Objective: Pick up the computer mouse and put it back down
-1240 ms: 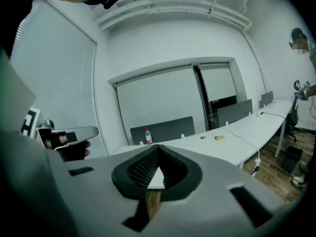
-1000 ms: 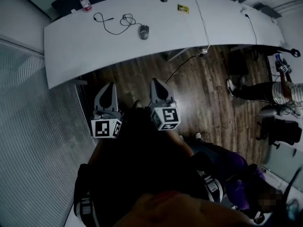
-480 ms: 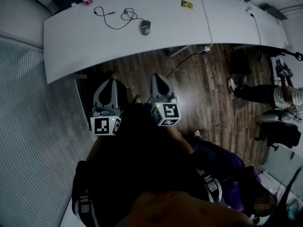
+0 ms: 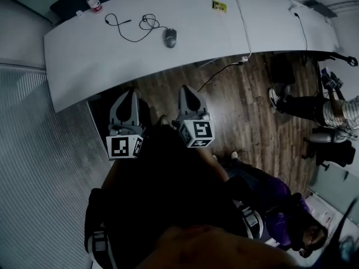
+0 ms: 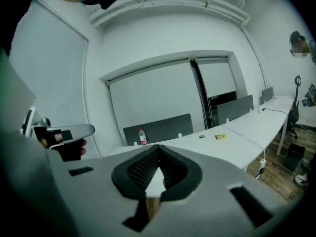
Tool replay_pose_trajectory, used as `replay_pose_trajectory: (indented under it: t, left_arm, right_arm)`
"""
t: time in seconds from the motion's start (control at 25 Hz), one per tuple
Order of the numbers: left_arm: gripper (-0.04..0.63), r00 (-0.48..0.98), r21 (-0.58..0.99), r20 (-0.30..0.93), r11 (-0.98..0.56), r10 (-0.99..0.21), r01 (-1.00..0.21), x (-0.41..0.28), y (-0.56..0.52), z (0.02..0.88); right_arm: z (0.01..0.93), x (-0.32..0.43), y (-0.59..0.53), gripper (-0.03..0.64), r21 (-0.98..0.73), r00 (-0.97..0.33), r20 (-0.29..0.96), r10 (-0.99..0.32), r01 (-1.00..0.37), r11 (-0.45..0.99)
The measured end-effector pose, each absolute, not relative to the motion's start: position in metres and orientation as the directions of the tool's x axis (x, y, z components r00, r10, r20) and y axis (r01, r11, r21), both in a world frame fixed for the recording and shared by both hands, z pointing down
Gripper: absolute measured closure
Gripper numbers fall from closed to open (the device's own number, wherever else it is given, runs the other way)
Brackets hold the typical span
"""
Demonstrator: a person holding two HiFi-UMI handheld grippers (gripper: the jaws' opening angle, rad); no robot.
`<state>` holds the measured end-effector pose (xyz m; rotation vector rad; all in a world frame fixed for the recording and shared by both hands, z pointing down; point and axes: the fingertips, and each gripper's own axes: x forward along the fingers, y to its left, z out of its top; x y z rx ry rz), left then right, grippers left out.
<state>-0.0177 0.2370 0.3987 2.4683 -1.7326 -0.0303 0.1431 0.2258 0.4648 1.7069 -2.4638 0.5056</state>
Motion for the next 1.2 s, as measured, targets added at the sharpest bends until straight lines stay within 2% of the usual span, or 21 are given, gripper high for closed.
replay_pose_trajectory:
  t: [0.64,1.2]
  left_arm:
    - [0.589,0.420,0.159,0.053,-0.408,-0.906,-0.899,-0.068,0.104,0.395]
    - [0.589,0.498,0.211,0.064,-0.476,-0.865,-0.854,-0.113,0.038,0.400]
  right_arm:
    - [0.470,0.095,0.114,0.617,-0.179,-0.282,0.322,-0.904,-0.956,0.234]
    - [0.459,0.035,0.058,0.617,-0.152,-0.223,0.351,-0.910,-0.972,0.179]
